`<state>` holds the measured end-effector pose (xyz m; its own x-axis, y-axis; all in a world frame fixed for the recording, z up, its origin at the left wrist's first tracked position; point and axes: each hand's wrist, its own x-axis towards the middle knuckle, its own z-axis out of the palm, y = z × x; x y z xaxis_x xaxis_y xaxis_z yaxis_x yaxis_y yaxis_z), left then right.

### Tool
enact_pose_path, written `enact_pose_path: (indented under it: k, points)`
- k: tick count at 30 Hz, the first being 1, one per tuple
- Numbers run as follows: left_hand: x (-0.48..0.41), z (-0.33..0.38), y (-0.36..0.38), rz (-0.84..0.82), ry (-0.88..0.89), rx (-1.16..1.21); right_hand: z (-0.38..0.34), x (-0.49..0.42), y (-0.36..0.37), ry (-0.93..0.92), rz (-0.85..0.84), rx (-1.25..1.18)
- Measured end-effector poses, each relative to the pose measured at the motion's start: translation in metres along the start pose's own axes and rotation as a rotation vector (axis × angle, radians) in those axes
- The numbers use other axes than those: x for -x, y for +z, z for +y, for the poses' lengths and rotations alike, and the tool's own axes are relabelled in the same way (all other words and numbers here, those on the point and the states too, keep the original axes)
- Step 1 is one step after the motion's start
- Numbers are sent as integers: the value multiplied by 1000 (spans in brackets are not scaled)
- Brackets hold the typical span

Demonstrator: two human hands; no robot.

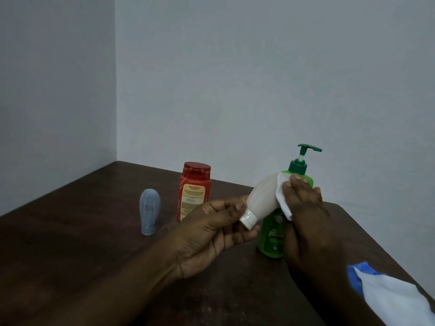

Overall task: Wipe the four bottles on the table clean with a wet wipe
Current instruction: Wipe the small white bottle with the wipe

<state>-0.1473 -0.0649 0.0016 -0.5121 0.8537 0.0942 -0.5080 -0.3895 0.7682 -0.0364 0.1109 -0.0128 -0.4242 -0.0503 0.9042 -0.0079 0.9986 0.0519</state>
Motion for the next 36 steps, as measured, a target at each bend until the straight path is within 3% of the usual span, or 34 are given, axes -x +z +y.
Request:
enact_pose_path:
  k: [9, 16, 23, 31, 36]
  points:
    - [1, 0, -5, -86, 6, 40, -13, 2, -12, -362, -201, -41]
    - [2, 1, 1, -15, 10, 3, 15, -2, -12, -82, -68, 69]
    - [1, 4, -2, -21, 26, -3, -10, 5, -4, -330, -149, 41]
    - [3, 3, -3, -51, -33, -3, 13, 0, -7, -59, -26, 56]
    - [2, 4, -2, -33, 47, 19, -11, 4, -4, -299, -136, 24]
